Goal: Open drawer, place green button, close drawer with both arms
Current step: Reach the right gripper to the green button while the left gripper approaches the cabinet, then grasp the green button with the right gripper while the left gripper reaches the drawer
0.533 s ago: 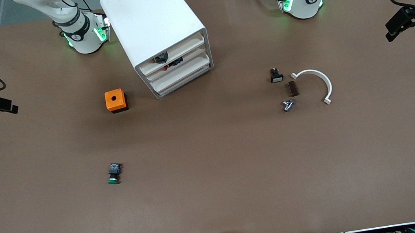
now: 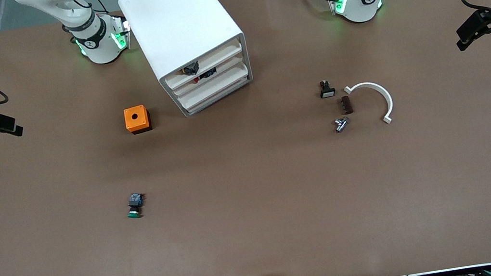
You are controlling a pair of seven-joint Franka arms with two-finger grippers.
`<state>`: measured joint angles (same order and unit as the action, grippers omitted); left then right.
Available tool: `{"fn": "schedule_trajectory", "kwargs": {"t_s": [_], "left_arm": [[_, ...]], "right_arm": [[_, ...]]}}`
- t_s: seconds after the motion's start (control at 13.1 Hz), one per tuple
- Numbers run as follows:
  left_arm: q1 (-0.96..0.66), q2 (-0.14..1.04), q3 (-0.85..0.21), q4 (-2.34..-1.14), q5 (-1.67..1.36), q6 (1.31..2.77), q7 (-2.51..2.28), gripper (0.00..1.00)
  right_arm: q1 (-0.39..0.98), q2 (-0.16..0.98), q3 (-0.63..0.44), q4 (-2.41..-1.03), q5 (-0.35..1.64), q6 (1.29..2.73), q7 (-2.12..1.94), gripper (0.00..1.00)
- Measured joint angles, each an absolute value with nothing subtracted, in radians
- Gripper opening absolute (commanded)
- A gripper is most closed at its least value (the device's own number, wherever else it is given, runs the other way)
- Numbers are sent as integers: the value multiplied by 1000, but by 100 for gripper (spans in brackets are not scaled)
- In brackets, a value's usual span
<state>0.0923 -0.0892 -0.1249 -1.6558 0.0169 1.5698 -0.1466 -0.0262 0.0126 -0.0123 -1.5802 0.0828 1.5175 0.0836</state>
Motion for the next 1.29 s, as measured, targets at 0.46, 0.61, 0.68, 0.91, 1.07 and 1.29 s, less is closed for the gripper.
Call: {"fn": "schedule_trajectory", "kwargs": {"t_s": [0.46, 0.61, 0.68, 0.91, 1.07, 1.29], "left_arm": [[74, 148, -138, -1589, 17, 1569, -178, 100], [51, 253, -141, -1555, 16, 1575, -270, 100], [29, 304, -142, -1534, 16, 1577, -331, 100], [-61, 455, -145, -1480, 15, 1615, -565, 100], [-133, 544, -148, -1466, 15, 1663, -709, 100], [-221, 639, -150, -1456, 1, 1730, -930, 100]], "right_arm": [[-23, 71, -12, -1597, 85, 1557, 83, 100], [5, 173, -10, -1609, 86, 1656, 83, 100], [21, 229, -9, -1611, 87, 1706, 84, 100], [72, 394, -7, -1612, 116, 1892, 137, 100], [93, 495, -7, -1612, 171, 1997, 179, 100], [111, 622, -7, -1610, 195, 2150, 237, 100]]}}
